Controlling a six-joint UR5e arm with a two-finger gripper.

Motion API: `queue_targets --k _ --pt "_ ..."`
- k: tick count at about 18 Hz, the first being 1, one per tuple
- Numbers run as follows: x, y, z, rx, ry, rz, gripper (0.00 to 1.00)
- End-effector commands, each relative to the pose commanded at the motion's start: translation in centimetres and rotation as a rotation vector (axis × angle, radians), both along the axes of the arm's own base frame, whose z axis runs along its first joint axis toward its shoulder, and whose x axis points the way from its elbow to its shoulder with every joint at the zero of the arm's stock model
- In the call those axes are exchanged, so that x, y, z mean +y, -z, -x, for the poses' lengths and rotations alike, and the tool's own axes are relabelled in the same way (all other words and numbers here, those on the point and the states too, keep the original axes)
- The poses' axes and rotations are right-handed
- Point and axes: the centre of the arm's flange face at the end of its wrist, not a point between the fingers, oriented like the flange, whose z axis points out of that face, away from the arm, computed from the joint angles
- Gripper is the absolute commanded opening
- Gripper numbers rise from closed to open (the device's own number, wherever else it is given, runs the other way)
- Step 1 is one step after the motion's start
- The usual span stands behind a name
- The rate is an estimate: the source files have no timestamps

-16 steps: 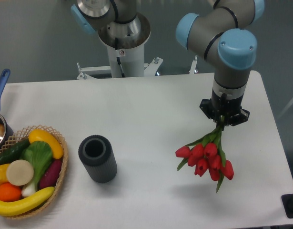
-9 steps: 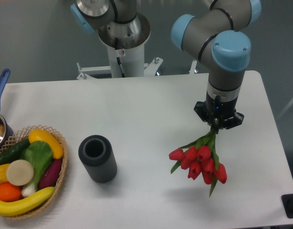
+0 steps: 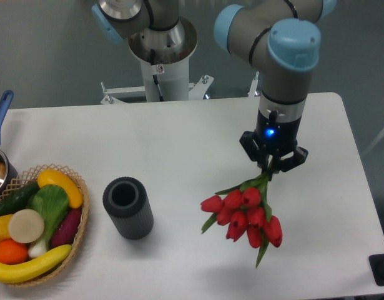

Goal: Insert the flowers into the vase
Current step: 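Lift the red tulip bunch with the gripper above the table, then carry the tulips over the black vase, stems pointing down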

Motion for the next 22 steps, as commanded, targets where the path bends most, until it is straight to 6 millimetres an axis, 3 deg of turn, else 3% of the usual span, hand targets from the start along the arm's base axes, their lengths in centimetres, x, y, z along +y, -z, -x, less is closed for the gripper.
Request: queue_targets --k 3,7,13,17,22 --pt "1.6 -1.2 -1.2 -0.135 0.063 -0.231 0.06" --pt "1.9 -2.4 -1.4 -0.206 0.121 -0.389 0.06" --pt "2.6 -3.3 -4.5 -0.291 0.287 -0.688 0.06" --pt "3.0 -2.3 -7.1 -0.303 0.343 -0.733 0.06" --pt "4.6 -3.1 -9.8 -0.338 0.412 -0.769 0.06"
